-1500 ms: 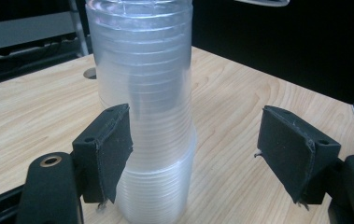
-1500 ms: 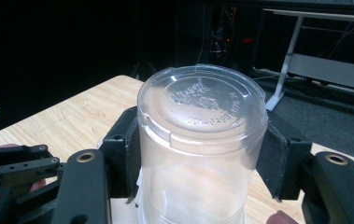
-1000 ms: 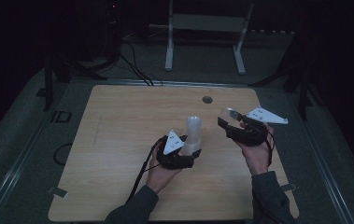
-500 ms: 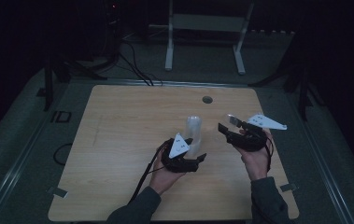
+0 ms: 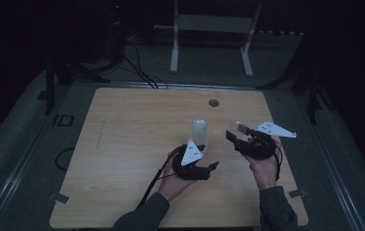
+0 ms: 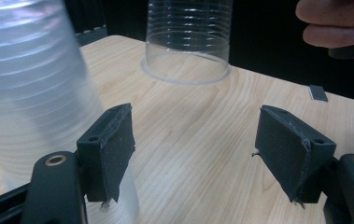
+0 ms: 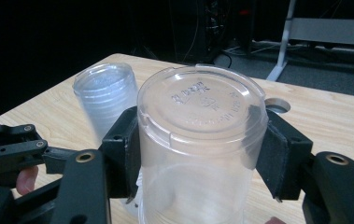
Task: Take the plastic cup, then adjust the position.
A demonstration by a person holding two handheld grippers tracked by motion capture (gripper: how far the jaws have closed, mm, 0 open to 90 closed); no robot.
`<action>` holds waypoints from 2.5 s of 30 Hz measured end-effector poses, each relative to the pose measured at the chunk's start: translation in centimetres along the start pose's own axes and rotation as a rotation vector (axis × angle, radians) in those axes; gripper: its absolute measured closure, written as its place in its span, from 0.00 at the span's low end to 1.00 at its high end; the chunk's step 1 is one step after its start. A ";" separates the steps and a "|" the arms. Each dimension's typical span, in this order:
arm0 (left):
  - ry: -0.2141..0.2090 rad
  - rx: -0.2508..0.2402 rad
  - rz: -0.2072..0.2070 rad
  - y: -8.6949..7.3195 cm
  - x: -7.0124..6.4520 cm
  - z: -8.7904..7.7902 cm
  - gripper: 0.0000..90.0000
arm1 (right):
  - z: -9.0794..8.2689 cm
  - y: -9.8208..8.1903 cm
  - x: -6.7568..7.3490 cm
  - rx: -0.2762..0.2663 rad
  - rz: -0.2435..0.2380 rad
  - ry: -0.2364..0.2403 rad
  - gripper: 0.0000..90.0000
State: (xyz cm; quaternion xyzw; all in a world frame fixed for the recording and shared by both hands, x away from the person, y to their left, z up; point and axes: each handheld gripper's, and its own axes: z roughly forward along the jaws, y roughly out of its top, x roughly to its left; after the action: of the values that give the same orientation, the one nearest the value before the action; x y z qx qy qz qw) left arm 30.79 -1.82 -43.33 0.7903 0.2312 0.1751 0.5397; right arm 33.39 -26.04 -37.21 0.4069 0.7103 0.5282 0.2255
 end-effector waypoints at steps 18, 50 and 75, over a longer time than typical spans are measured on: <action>-0.030 -0.001 0.015 0.4 -0.7 1.0 0.31 | -0.3 -2.2 -0.8 0.015 0.068 -0.004 0.44; -0.024 -0.053 0.028 1.2 -1.6 3.0 0.21 | -0.8 -4.2 -0.8 -0.014 0.211 0.081 0.44; -0.018 -0.075 0.012 0.9 -1.3 4.8 0.20 | -1.0 -4.6 -1.0 -0.041 0.294 0.153 0.45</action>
State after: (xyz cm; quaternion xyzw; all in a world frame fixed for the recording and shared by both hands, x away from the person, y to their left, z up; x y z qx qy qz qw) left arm 32.35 -6.54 -44.20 0.7725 0.2148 0.1799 0.5698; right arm 31.67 -27.93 -41.27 0.4602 0.6474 0.5994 0.0992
